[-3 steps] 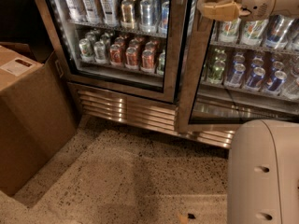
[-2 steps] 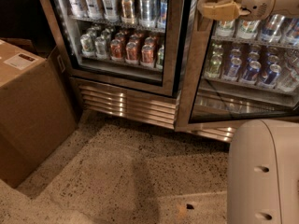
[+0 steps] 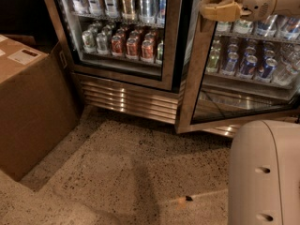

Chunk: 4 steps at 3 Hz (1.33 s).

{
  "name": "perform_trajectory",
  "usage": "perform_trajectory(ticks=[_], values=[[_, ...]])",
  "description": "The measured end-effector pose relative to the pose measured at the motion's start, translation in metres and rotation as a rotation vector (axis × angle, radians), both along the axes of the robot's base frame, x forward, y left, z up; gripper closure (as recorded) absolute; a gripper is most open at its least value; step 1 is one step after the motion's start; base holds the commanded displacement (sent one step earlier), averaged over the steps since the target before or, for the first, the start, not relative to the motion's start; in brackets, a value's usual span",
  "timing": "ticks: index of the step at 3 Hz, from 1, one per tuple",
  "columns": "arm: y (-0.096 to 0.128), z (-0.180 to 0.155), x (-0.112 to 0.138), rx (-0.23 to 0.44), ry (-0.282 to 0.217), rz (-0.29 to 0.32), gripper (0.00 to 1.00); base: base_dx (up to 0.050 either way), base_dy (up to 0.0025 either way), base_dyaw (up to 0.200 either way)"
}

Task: Open right fridge door

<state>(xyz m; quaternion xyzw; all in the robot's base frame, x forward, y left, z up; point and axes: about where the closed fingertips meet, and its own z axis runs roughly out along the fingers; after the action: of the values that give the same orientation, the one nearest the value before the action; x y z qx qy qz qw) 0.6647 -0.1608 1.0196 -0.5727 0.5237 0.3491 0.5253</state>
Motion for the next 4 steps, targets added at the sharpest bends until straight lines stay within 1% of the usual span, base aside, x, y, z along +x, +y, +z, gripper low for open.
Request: perform_trajectory(ticks=[1,2,4], values=[[0.0050,0.0012,0.0071,-0.014,-0.004,-0.021,0.81,0.000,0.00000,0.000],[0.0026,0.0012,0.0059,-0.014,-0.004,-0.021,0.58,0.000,0.00000,0.000],[0.0064,0.0015,0.0100,-0.021,-0.005,-0.031,0.12,0.000,0.00000,0.000]])
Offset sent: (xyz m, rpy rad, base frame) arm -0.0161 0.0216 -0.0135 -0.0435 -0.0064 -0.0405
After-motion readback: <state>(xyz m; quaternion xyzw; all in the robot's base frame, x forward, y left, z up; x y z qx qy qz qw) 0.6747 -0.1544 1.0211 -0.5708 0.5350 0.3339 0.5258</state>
